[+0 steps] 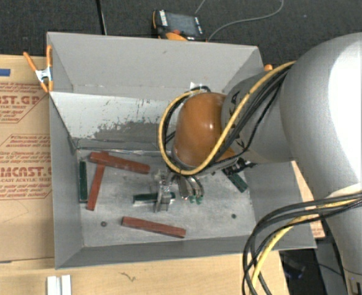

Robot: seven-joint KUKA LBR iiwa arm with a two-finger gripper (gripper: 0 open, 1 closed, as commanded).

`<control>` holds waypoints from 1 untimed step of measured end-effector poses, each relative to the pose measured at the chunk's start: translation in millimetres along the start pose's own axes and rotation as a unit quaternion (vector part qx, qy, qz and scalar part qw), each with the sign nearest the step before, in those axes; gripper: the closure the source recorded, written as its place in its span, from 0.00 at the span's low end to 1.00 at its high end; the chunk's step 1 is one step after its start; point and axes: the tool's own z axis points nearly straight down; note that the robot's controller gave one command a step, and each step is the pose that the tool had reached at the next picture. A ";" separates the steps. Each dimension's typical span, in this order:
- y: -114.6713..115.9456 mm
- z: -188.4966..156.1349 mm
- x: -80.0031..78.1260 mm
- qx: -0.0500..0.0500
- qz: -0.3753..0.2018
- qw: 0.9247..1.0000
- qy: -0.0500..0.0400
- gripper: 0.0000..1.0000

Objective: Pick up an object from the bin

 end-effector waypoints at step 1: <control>-2.2 -165.9 -14.1 0.000 0.000 1.000 -0.005 1.00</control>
Offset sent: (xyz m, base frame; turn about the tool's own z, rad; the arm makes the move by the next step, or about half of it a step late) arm 0.0119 -0.0032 0.1609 0.0015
